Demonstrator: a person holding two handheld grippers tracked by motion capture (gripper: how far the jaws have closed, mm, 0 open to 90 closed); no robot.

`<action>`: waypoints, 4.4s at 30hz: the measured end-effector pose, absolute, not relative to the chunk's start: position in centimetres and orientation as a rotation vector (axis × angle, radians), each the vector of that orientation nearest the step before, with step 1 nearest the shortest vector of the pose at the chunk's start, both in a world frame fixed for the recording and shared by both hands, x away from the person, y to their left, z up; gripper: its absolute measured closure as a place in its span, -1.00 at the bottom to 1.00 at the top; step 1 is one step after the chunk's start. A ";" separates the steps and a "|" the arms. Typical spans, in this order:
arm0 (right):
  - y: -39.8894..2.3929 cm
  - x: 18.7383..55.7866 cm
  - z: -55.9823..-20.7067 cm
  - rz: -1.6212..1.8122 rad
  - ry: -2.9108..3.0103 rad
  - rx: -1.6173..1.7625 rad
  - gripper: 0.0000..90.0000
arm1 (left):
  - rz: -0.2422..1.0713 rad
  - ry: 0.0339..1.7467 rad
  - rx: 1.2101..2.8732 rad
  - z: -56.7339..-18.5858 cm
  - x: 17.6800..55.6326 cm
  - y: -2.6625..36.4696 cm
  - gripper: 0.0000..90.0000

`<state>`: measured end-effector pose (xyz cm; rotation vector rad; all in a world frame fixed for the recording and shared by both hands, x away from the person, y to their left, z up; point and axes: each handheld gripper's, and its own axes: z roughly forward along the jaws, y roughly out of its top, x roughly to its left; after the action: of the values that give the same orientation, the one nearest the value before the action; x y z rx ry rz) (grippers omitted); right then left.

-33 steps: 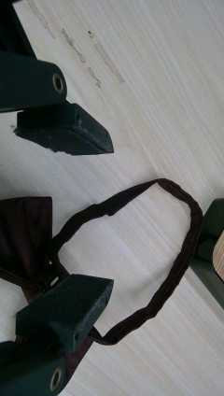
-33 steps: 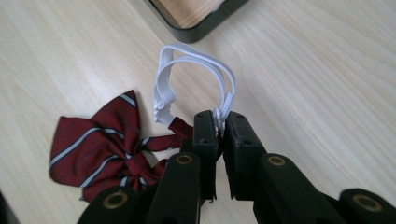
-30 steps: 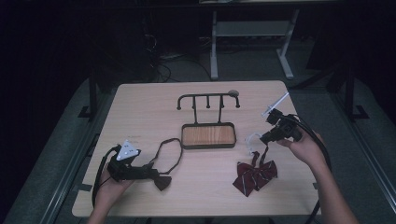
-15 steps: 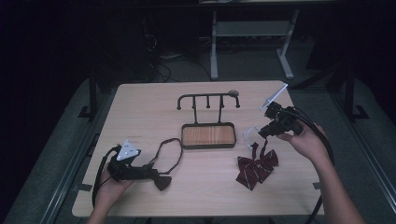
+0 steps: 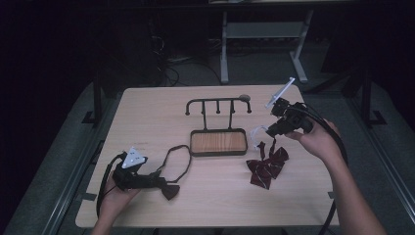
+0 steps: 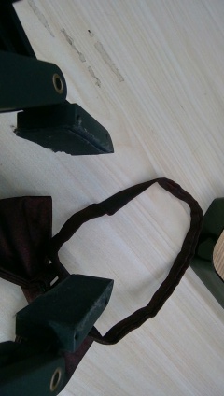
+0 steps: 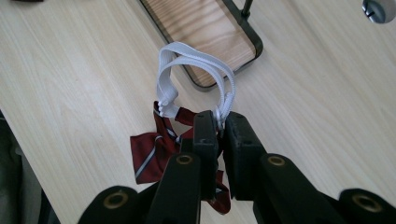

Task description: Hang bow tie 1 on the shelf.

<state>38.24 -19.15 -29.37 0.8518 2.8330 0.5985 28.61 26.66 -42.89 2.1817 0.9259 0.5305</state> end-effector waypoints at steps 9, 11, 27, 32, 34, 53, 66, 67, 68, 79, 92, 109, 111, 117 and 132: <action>-17.9 38.8 -28.2 0.585 2.832 0.821 0.85 | 0.530 0.926 2.181 -42.9 28.6 26.7 -0.34; -17.7 38.9 -28.0 0.581 2.832 0.813 0.85 | 0.532 0.927 2.179 -42.9 28.6 26.7 -0.34; -16.5 40.1 -26.7 0.576 2.813 0.798 0.85 | 0.529 0.923 2.180 -42.9 28.6 26.7 -0.34; -16.5 40.6 -26.4 0.579 2.809 0.814 0.85 | 0.525 0.925 2.182 -42.9 28.6 26.7 -0.34; -16.4 40.9 -26.2 0.576 2.808 0.816 0.85 | 0.525 0.921 2.184 -42.9 28.6 26.6 -0.34; -16.4 43.1 -25.5 0.555 2.782 0.883 0.85 | 0.524 0.920 2.177 -42.9 28.6 26.6 -0.34; -17.0 44.5 -26.0 0.564 2.762 0.947 0.83 | 0.524 0.913 2.184 -42.9 28.6 26.5 -0.34; -17.0 44.5 -26.0 0.564 2.762 0.947 0.83 | 0.524 0.913 2.184 -42.9 28.6 26.5 -0.34; -17.1 44.6 -26.0 0.566 2.760 0.951 0.83 | 0.527 0.912 2.186 -42.9 28.6 26.5 -0.34; -17.7 44.5 -26.7 0.579 2.763 0.964 0.73 | 0.521 0.912 2.184 -42.9 28.5 26.4 -0.34; -18.2 43.7 -27.6 0.604 2.811 0.930 0.64 | 0.522 0.906 2.196 -42.9 28.6 26.4 -0.34; -18.5 42.4 -28.9 0.631 2.854 0.898 0.49 | 0.517 0.908 2.201 -43.1 28.6 26.3 -0.35; -18.5 42.3 -29.2 0.620 2.859 0.893 0.48 | 0.516 0.908 2.200 -43.1 28.6 26.3 -0.35; -18.7 42.1 -30.1 0.629 2.875 0.901 0.47 | 0.514 0.910 2.201 -43.1 28.6 26.2 -0.35; -19.5 41.0 -31.7 0.674 2.900 0.919 0.37 | 0.507 0.912 2.206 -43.1 28.6 26.2 -0.35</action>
<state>41.01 -19.47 -31.71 0.9195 2.8998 0.6736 28.57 26.15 -43.14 2.2055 0.9121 0.5071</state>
